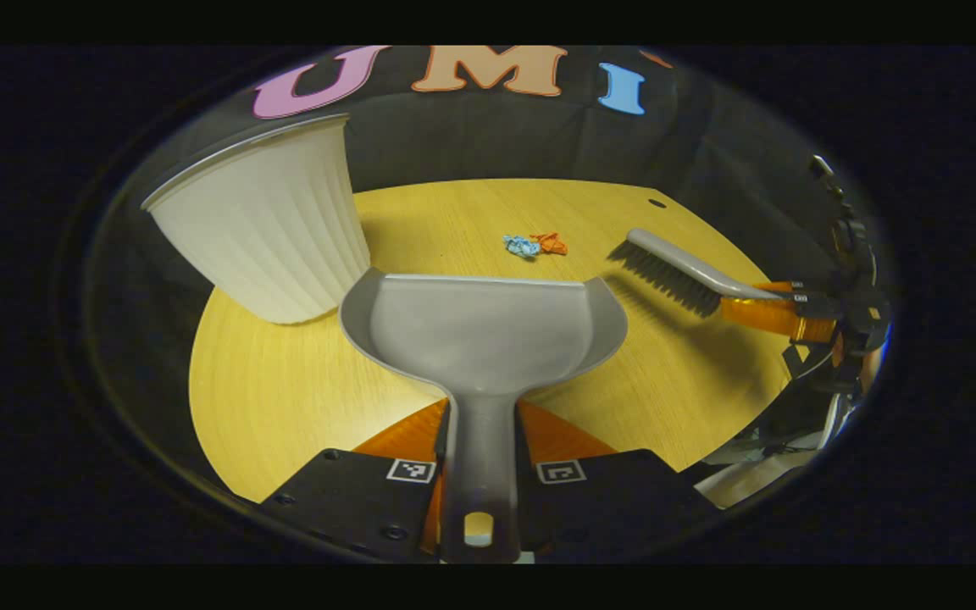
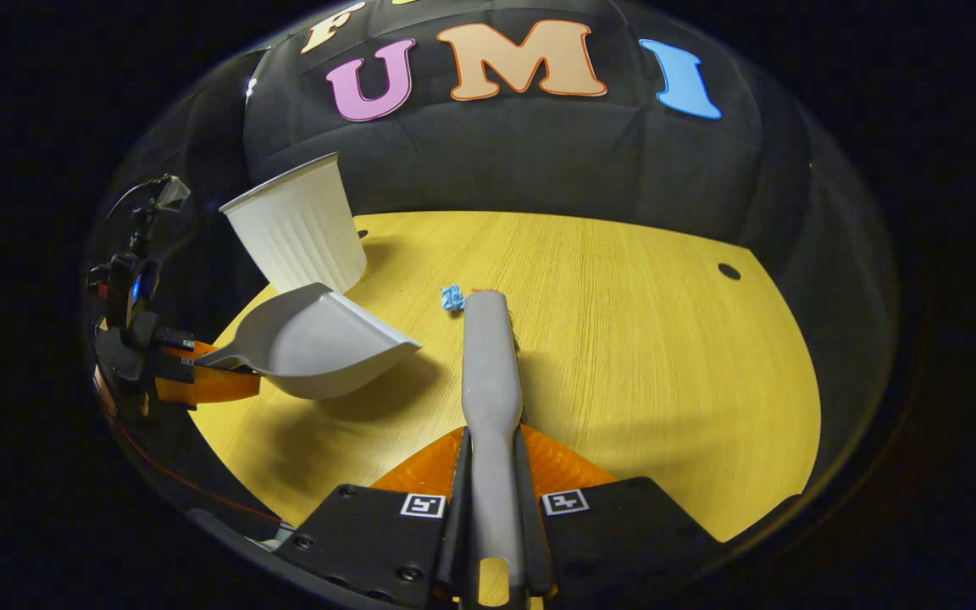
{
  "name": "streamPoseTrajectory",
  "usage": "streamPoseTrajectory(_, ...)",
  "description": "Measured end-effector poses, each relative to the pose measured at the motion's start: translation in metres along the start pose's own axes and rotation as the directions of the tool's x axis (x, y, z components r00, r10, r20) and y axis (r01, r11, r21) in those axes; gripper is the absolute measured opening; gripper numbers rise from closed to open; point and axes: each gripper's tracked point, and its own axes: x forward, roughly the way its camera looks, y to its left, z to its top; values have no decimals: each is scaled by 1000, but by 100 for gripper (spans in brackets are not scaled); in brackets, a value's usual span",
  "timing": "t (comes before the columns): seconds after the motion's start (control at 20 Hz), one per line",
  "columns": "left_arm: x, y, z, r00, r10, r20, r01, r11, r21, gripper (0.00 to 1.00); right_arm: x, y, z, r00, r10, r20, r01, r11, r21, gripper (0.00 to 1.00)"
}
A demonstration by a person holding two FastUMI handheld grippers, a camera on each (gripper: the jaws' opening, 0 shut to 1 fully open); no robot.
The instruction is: Pick up the small broom and dustpan from the desktop, sweep the trash into the dustpan with the broom, and then empty the trash into the garbage bin.
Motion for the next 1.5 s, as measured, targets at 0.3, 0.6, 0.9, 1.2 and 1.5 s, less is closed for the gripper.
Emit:
streamPoseTrajectory(0.3, 22, 22, 23, 998, -56, -40, 62, 981, 182, 31, 78, -28, 47, 996, -85, -38, 81, 992, -96, 26)
streamPoseTrajectory(0.6, 46, 29, 29, 987, -129, -94, 148, 962, 229, 27, 141, -31, 58, 991, -117, -60, 101, 969, -224, 26)
streamPoseTrajectory(0.9, 57, 27, 32, 982, -161, -101, 182, 951, 251, 27, 167, -2, 58, 995, -35, -96, 2, 946, -325, 26)
streamPoseTrajectory(1.2, 62, 33, 23, 984, -126, -125, 159, 941, 300, 31, 130, 61, 47, 978, 113, -177, -183, 871, -457, 26)
streamPoseTrajectory(1.5, 68, 32, 18, 985, -119, -122, 148, 952, 269, 27, 94, 94, 47, 952, 215, -216, -292, 844, -449, 26)
